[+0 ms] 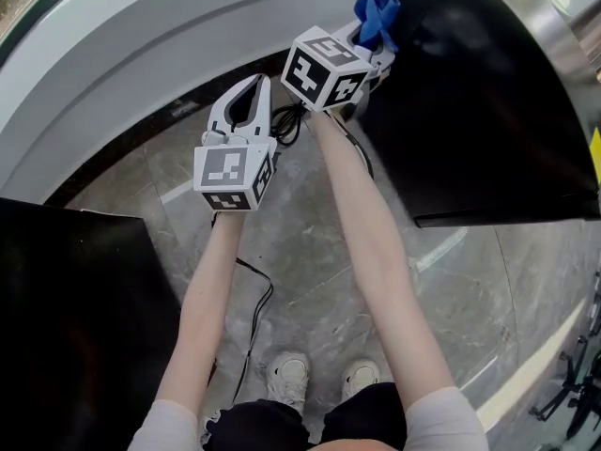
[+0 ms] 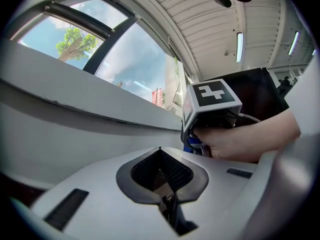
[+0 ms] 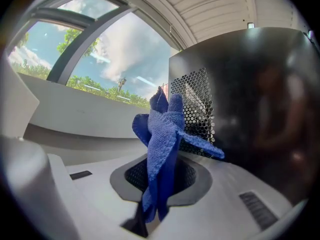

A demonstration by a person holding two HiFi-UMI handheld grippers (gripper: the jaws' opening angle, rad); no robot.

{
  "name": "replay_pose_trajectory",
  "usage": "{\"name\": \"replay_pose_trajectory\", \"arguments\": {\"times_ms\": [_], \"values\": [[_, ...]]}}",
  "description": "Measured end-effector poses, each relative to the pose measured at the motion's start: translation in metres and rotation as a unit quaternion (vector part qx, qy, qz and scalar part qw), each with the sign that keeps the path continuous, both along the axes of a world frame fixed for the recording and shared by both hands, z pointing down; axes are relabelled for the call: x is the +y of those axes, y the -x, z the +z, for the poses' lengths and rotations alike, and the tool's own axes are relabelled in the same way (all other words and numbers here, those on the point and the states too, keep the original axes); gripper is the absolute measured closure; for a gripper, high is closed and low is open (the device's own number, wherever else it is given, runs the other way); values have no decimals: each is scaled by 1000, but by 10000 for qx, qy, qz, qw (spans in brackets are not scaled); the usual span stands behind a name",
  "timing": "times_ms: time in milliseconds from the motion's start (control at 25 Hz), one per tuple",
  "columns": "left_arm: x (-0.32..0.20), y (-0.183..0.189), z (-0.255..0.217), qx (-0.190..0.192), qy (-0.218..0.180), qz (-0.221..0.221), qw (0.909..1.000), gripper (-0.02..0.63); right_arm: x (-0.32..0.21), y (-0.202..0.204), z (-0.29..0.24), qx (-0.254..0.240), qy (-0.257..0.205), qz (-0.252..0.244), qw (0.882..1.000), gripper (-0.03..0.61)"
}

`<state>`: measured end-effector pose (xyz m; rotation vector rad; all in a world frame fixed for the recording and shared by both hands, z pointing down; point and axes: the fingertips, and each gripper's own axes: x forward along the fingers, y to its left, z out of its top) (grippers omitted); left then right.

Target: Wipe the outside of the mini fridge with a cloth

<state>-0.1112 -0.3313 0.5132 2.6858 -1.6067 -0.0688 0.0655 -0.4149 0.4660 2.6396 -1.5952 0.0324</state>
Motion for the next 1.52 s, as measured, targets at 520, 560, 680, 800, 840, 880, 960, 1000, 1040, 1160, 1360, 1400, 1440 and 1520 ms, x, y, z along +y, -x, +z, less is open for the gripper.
{"name": "replay_pose_trajectory", "arguments": {"times_ms": [520, 560, 680, 800, 840, 880, 960, 1000, 1040, 1160, 1360, 1400, 1440, 1520], "values": [[6, -2, 3, -54, 33, 24, 10000, 609, 2, 1, 0, -177, 41, -138, 9997, 495], [7, -3, 3, -57, 35, 25, 10000, 609, 2, 0, 0, -190, 60, -131, 9997, 495], [8, -6, 1, -64, 34, 27, 10000, 609, 7, -2, 0, -341, 83, -95, 9993, 495], [11, -8, 1, -56, 36, 32, 10000, 609, 16, -5, -1, -564, 51, 18, 9984, 495], [13, -10, 0, -49, 46, 34, 10000, 609, 20, -6, -1, -633, 37, 67, 9980, 495], [14, -12, 0, -48, 53, 41, 10000, 609, 24, -8, -1, -702, 21, 110, 9975, 495], [18, -16, -1, -67, 49, 66, 9999, 609, 32, -13, -1, -803, -7, 172, 9966, 495], [20, -18, -1, -78, 41, 77, 9999, 609, 36, -16, -1, -830, -15, 203, 9963, 495], [22, -18, -2, -80, 35, 83, 9999, 609, 42, -18, -1, -856, -24, 246, 9960, 495], [28, -17, -6, -26, 33, 67, 10000, 609, 59, -25, -2, -957, -50, 408, 9946, 495], [43, -26, -14, 13, -7, 103, 9999, 609, 91, -38, -4, -711, -1, 527, 9961, 495], [47, -31, -15, 4, -16, 132, 9999, 609, 97, -40, -5, -614, 13, 517, 9968, 495], [52, -35, -16, -8, -22, 166, 9999, 609, 103, -41, -6, -516, 34, 491, 9975, 495], [62, -47, -19, -69, -44, 262, 9996, 609, 114, -44, -7, -347, 89, 420, 9985, 495]]}}
